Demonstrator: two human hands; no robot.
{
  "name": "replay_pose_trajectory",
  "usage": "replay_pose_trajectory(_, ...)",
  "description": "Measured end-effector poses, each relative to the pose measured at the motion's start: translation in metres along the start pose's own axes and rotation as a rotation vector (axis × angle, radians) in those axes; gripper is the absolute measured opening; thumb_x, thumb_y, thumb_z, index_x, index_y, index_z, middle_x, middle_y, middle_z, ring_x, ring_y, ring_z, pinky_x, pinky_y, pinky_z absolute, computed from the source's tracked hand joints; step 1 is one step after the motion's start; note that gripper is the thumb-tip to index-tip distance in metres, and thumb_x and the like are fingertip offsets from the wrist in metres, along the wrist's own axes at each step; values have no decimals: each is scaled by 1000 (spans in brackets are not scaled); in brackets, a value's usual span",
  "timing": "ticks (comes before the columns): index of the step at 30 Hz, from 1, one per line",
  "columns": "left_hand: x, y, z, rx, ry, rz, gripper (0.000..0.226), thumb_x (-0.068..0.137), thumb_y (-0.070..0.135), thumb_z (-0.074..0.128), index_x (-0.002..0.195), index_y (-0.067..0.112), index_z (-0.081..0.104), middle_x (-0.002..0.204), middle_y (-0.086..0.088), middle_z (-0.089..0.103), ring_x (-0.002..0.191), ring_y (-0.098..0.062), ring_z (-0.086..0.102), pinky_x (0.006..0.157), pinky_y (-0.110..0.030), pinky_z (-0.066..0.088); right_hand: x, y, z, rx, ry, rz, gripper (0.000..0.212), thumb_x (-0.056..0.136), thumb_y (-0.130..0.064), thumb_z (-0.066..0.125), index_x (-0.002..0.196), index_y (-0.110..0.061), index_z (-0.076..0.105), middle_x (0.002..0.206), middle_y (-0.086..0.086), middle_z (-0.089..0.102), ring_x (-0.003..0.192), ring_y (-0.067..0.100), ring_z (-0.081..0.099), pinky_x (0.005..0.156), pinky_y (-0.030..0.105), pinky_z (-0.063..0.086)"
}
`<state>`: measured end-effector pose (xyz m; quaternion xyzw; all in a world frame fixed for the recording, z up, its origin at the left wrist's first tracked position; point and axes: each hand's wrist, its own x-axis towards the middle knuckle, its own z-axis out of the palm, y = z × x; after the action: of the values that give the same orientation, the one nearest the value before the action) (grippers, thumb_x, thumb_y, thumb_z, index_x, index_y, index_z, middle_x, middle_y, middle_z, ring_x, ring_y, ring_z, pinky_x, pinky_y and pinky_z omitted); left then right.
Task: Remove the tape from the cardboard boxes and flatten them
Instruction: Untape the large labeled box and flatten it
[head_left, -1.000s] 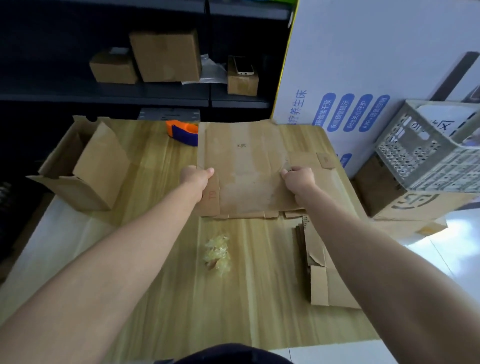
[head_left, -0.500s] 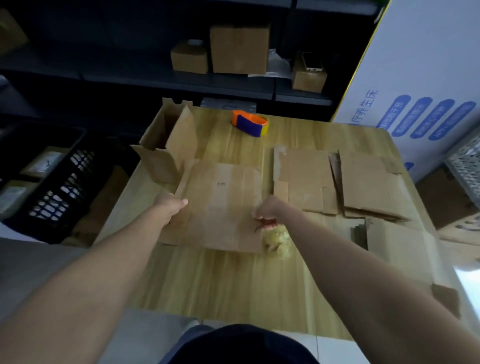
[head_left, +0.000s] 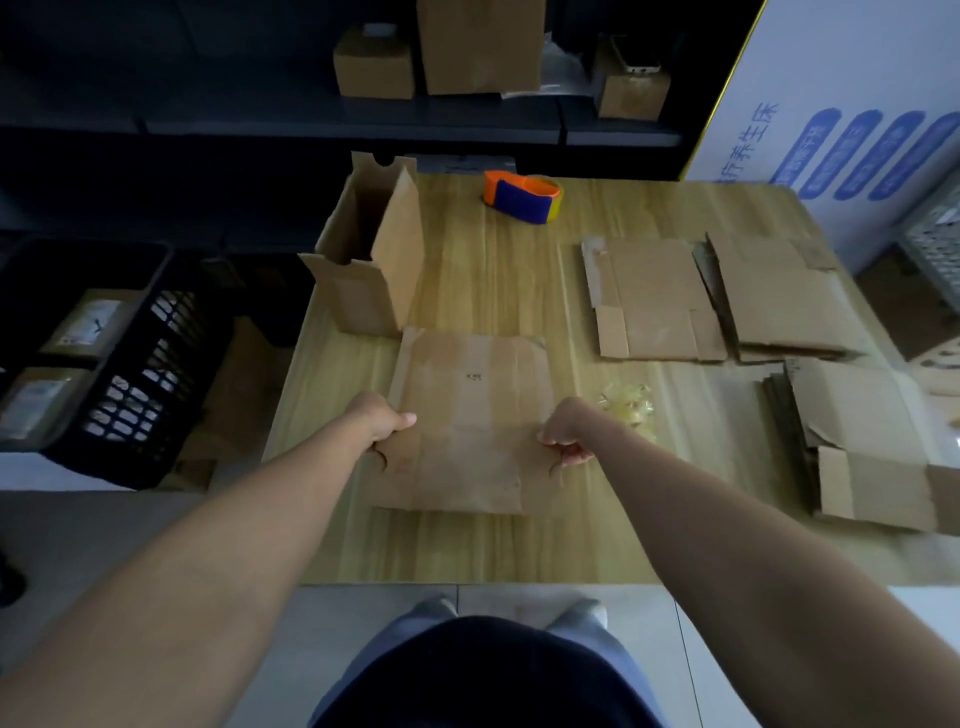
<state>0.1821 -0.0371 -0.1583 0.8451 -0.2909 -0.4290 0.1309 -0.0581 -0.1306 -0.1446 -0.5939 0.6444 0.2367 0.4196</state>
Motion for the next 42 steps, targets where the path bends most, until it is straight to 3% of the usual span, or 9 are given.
replay_pose_trajectory(6,3,32,-10,53,104,96,48,89,36,63,115,-5,60,119,-19,61,106,-35,58,79,-35,44,-8,-8,-31,109,249,-84,21,89,-17,54,73,-3,51,62,10,56,52,22,59,47,25,51)
replay_pose_trajectory(10,10,86,-8,-38,151,147,44,92,30,59,118,-6,58,124,-21,59,111,-37,56,85,-36,44,-13,-7,-81,178,424,-155,26,88,-18,55,66,-9,47,65,5,53,59,20,56,45,26,46)
replay_pose_trajectory(15,19,156,13,-124,185,149,44,92,23,60,125,-5,51,131,-21,54,117,-37,52,87,-36,44,2,12,-142,271,514,-142,18,88,-19,57,78,-6,51,67,6,53,55,19,51,40,23,34)
replay_pose_trajectory(22,37,249,56,-169,164,162,45,88,25,65,123,-1,53,127,-16,57,112,-34,55,77,-35,44,47,59,-217,340,605,-62,28,88,-22,59,67,-6,51,56,6,52,46,17,49,37,19,29)
replay_pose_trajectory(26,52,290,86,-166,136,177,37,85,26,69,110,2,57,116,-14,62,97,-32,59,66,-30,44,75,88,-249,338,591,-16,19,90,-22,57,81,-5,52,59,6,51,44,17,48,36,21,30)
replay_pose_trajectory(30,71,318,116,-180,113,165,40,85,25,69,115,0,55,121,-16,60,108,-33,57,83,-36,45,104,113,-272,375,557,-17,21,92,-24,55,87,-4,56,68,6,54,53,21,53,42,23,37)
replay_pose_trajectory(33,86,326,127,-187,116,147,34,87,23,67,110,1,54,120,-16,59,109,-33,56,86,-37,45,125,118,-282,375,515,-33,23,92,-27,56,91,-4,56,81,9,57,69,25,56,58,27,44)
replay_pose_trajectory(38,106,309,108,-140,161,61,41,87,19,67,120,-1,53,127,-18,56,116,-34,53,94,-39,44,138,87,-273,303,392,-104,27,88,-31,61,90,-5,56,74,5,55,65,19,54,49,25,39)
replay_pose_trajectory(42,114,263,71,-85,182,-74,54,88,14,65,134,-2,42,137,-19,48,123,-35,49,94,-37,43,140,42,-241,201,194,-147,25,87,-26,61,73,-8,53,64,5,58,52,15,56,38,21,41)
